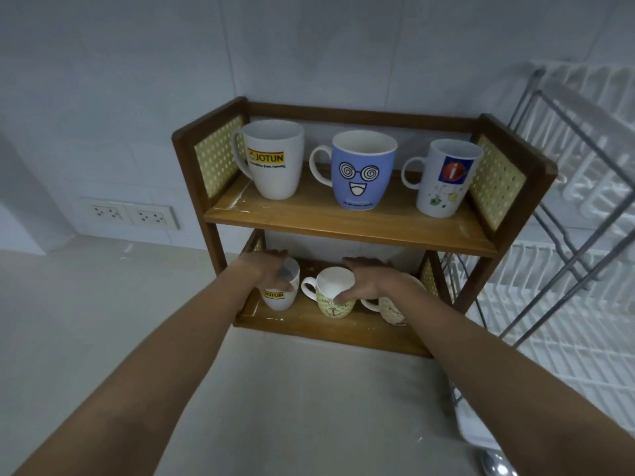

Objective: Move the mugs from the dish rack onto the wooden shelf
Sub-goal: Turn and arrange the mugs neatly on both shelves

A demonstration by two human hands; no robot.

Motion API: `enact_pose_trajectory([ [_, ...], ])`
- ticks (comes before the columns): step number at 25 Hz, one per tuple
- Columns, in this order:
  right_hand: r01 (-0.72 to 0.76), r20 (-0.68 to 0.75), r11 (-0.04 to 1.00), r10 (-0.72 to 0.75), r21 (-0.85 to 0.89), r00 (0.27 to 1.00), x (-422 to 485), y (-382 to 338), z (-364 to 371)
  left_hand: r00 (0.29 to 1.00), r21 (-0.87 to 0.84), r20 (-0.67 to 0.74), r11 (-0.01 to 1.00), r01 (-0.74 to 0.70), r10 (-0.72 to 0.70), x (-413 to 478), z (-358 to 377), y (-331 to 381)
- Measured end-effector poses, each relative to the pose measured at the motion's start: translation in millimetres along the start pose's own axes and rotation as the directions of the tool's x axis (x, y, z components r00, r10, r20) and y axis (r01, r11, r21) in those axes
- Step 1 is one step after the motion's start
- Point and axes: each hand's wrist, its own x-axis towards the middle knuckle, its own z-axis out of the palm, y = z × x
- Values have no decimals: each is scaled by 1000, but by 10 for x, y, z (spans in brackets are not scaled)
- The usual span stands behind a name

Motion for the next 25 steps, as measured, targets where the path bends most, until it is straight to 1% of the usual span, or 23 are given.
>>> enact_pose_trajectory([
  [1,10,-3,1000,-10,-15,1000,29,-68,38,1000,-1,-25,1000,-5,5,-11,51,-15],
  [3,27,-73,999,-29,-26,997,66,-141,46,995,14,-103,1000,-16,18,0,64,-48],
  [5,46,-116,999,-49,-29,992,90,-173,25,990,34,-137,999,-8,13,12,38,-93],
  [9,73,-95,996,-78,-46,992,101,-174,106,991,47,-133,999,-10,16,19,122,-108],
  [12,76,-88,996,-80,-48,993,137,-149,117,994,21,-111,1000,-18,20,28,157,-138],
  [14,82,-80,994,-88,-77,993,131,-166,121,995,45,-102,999,-9,13,18,167,-155],
  [15,85,-104,993,-93,-81,990,102,-168,137,992,75,-125,997,-1,10,4,184,-144],
  [17,108,-232,994,-108,-15,967,-12,-157,211,979,83,-203,996,9,8,-85,249,-74],
  [19,190,-389,970,-117,154,914,-250,-174,346,947,29,-319,999,-21,30,-279,403,68],
  [21,301,-491,911,-132,283,861,-664,-221,560,878,-41,-472,993,-114,82,-603,615,264],
  [23,382,-572,873,-155,303,806,-1174,-148,825,788,-94,-596,961,-259,154,-952,823,548],
  [24,403,-595,866,-163,296,787,-1428,-25,974,757,-109,-622,934,-340,203,-1130,936,747],
  [25,395,-592,873,-163,286,789,-1707,169,1117,724,-122,-638,895,-430,261,-1300,1071,1007],
])
